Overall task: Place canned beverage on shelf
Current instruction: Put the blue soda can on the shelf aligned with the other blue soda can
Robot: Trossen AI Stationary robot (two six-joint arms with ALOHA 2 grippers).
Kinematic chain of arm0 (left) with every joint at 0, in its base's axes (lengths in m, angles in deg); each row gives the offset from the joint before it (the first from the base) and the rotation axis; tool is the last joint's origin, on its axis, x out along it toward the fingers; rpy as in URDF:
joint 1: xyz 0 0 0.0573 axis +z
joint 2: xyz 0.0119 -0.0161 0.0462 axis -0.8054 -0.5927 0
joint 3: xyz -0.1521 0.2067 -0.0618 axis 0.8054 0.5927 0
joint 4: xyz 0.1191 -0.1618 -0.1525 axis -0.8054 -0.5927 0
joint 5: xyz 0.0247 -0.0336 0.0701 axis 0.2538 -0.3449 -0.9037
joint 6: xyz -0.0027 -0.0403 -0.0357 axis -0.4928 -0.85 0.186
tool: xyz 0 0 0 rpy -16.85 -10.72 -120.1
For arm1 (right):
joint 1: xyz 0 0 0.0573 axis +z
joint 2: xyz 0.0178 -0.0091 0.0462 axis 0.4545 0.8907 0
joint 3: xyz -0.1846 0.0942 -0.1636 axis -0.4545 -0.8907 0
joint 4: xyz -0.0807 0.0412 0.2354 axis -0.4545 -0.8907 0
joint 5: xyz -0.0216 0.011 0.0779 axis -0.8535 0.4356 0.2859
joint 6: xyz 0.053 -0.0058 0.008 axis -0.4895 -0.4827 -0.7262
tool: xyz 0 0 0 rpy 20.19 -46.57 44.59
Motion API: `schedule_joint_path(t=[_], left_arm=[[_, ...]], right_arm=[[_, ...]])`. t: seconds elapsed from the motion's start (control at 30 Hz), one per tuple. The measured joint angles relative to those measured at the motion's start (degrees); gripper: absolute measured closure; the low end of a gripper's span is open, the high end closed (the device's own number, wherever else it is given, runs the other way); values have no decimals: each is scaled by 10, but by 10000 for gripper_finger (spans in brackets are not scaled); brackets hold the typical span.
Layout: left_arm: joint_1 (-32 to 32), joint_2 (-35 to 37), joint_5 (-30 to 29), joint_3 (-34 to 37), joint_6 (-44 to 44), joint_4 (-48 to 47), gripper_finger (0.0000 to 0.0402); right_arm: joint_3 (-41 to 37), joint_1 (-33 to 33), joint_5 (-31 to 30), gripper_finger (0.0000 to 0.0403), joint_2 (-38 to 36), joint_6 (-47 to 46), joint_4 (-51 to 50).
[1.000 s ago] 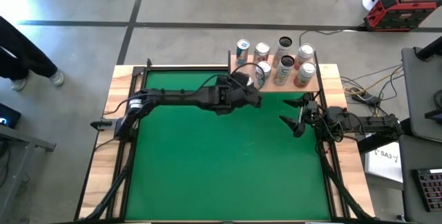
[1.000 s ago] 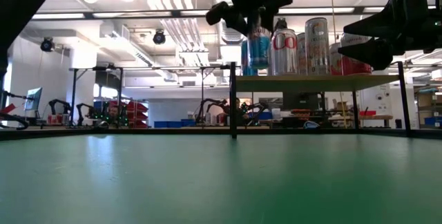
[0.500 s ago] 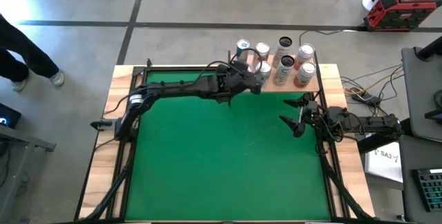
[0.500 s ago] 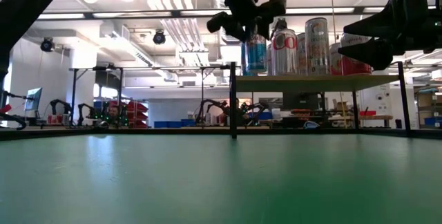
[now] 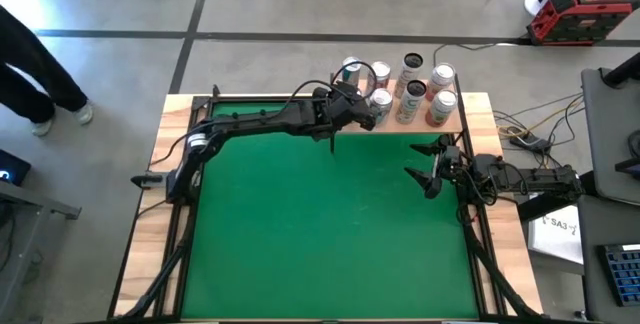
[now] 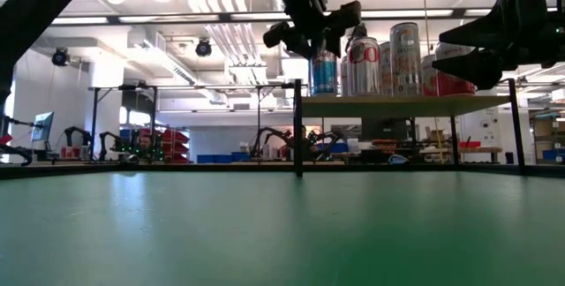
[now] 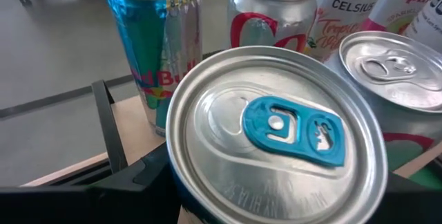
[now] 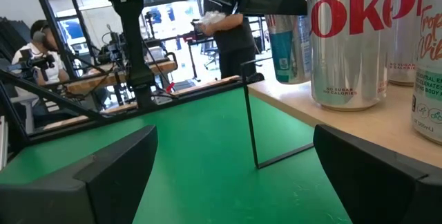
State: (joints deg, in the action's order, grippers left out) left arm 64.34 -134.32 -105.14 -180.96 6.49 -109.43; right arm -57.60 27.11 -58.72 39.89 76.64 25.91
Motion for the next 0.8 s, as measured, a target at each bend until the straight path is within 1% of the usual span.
schedule_joint_path(t=[0.23,0.47,0.8], left_arm=[[3,-1,1,0,0,-10,176],[9,-12,6,0,0,5,176],[10,-12,14,0,0,3,174]], right_arm=[[0,0,0,23,0,0,0],[0,0,0,23,0,0,0],[0,0,0,23,0,0,0]])
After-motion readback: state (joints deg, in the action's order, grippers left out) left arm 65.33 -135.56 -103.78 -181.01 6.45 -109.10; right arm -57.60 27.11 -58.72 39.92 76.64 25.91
